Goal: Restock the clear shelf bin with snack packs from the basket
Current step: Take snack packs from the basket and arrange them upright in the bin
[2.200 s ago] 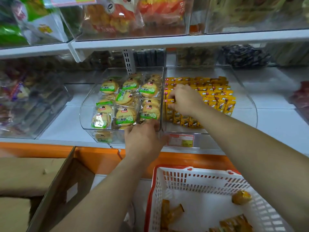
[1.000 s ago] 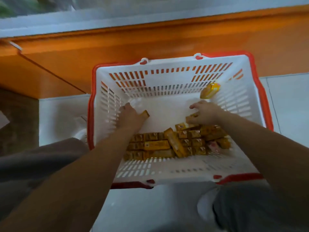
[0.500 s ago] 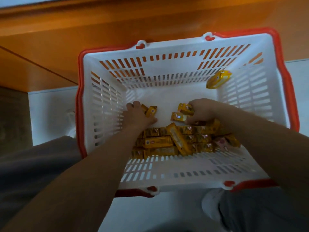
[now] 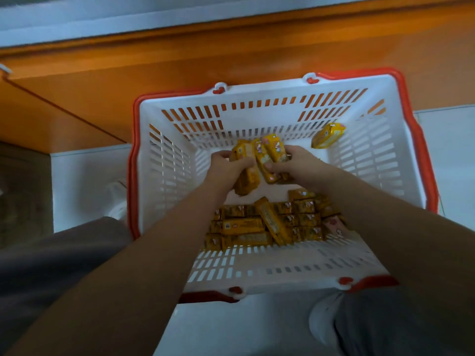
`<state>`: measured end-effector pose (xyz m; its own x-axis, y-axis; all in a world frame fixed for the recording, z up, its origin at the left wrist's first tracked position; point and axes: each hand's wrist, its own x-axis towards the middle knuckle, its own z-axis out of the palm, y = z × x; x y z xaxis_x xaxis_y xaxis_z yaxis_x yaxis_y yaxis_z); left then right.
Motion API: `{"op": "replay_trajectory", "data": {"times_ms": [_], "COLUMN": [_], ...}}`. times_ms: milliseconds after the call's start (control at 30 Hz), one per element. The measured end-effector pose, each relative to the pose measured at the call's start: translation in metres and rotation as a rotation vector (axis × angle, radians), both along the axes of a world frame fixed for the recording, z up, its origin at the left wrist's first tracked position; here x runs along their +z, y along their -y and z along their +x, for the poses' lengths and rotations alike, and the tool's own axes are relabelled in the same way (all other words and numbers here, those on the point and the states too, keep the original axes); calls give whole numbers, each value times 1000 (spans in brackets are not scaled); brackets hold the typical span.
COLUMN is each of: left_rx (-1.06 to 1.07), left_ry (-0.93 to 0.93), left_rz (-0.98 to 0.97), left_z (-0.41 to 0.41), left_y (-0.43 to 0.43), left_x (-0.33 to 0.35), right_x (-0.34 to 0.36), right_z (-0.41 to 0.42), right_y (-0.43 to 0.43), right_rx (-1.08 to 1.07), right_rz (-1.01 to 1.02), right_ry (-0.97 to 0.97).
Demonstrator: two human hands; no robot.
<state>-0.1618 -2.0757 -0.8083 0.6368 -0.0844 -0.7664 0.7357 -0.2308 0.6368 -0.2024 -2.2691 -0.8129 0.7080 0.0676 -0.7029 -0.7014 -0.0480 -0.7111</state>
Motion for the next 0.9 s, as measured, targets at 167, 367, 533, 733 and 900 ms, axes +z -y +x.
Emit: {"op": "replay_trajectory", "data": {"times_ms": [167,367,533,733,900], "left_rx": [171,39,-77,-254,-263], "left_ry": [-10,249,286,506,643], "left_rz": [-244,-230,-255,-294,-244], "left_z": [-8,-18,-20,-20,-8], "left_y": [6,-1,-19,-28,-42], "left_x": [54,142,234,334,384], "right_x": [45,137,238,334,363], "right_z": [-10,-27,-35,-42,-36], "right_y": [-18,-38,-38,-40,-39], "right_rx": [-177,-170,-121,-242,-321], "right_rz": [200,186,129,74,-101], "right_ry": [56,169,287,497,638]}}
